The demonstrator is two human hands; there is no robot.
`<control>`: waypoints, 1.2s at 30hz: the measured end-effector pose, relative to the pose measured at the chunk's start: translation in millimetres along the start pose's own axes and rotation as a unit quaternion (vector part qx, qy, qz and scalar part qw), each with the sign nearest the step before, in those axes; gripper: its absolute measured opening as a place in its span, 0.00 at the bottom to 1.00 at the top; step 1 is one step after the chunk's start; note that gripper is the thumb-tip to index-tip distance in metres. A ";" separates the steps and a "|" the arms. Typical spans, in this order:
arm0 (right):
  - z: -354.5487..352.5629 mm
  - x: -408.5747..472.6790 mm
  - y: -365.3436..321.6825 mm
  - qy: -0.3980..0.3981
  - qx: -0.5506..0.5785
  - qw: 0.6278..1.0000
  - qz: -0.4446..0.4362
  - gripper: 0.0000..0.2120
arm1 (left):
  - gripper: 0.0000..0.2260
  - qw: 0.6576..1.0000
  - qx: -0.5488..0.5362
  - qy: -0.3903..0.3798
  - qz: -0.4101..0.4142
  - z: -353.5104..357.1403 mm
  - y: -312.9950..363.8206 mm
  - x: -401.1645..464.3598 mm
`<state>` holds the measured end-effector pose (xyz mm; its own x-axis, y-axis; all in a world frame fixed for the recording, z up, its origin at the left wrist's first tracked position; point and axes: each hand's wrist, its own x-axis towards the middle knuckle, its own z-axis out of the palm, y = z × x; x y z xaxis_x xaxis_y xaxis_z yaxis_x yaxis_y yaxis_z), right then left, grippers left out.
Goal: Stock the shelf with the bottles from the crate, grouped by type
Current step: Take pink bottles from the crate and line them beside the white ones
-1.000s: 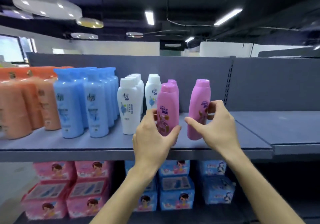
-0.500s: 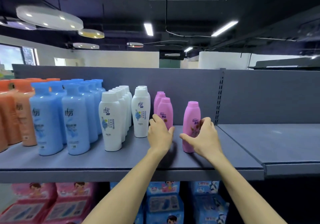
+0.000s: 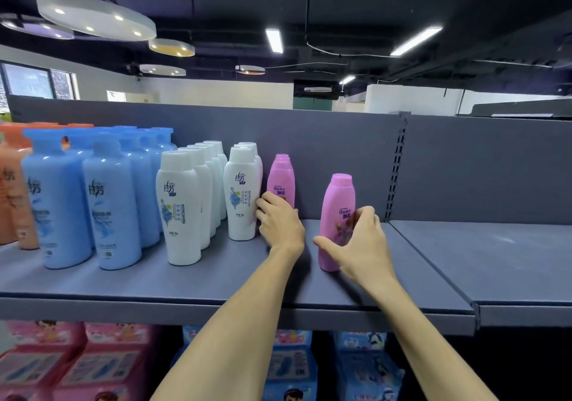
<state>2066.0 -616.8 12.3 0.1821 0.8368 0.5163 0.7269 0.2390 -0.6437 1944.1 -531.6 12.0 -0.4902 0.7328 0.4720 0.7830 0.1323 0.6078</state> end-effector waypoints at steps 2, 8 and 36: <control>0.8 -0.1 -0.3 0.001 0.000 1.000 0.000 0.31 | 0.26 1.000 -0.006 -0.001 -0.003 0.8 -0.8 1.9; 2.0 -2.8 -4.0 0.004 -0.006 1.000 0.012 0.31 | 0.25 0.999 -0.033 -0.017 -0.001 -1.6 -0.9 3.5; 101.7 24.1 -78.2 -0.009 -0.008 0.997 0.070 0.30 | 0.21 0.966 -0.030 -0.060 0.249 -161.4 -134.2 -70.7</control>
<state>1946.3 -565.2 17.6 0.2700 0.8704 0.4117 0.7065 0.1115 -0.6989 1811.9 -708.8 0.1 -0.0076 0.7679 0.6405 0.8851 -0.2929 0.3617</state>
